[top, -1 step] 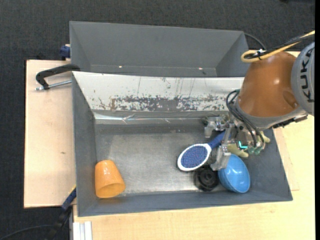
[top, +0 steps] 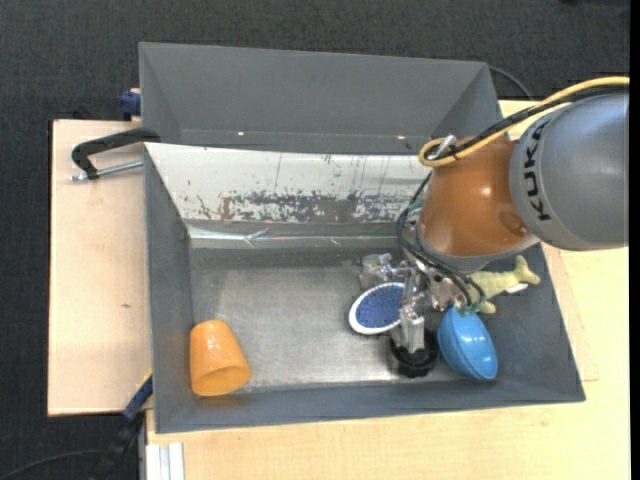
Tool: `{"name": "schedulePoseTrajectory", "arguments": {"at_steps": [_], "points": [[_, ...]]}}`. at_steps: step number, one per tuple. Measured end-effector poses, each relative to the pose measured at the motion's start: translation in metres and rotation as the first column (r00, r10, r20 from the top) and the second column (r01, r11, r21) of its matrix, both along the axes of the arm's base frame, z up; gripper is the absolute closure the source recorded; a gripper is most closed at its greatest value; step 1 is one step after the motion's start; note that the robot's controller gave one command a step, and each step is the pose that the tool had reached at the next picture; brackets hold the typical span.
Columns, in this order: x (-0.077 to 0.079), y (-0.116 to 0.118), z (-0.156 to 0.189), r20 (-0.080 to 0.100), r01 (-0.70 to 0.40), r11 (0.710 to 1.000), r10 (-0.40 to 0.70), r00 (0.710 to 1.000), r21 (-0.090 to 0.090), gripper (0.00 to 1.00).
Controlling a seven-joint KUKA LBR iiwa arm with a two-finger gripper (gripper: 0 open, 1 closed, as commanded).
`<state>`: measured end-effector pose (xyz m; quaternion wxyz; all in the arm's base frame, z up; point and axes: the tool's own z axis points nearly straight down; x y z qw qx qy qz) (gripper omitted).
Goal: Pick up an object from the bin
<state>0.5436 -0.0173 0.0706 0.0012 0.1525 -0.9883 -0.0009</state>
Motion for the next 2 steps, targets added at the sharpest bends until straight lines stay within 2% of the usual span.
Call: {"name": "schedulePoseTrajectory", "arguments": {"at_steps": [1, 2], "points": [[0.003, 0.001, 0.005, 0.007, 0.0, 1.0, 0.0, 1.0, 0.002, 1.0], [-0.005, -0.024, 0.144, 0.014, -0.259, 0.966, 0.259, 0.966, -0.004, 1.0]]}}
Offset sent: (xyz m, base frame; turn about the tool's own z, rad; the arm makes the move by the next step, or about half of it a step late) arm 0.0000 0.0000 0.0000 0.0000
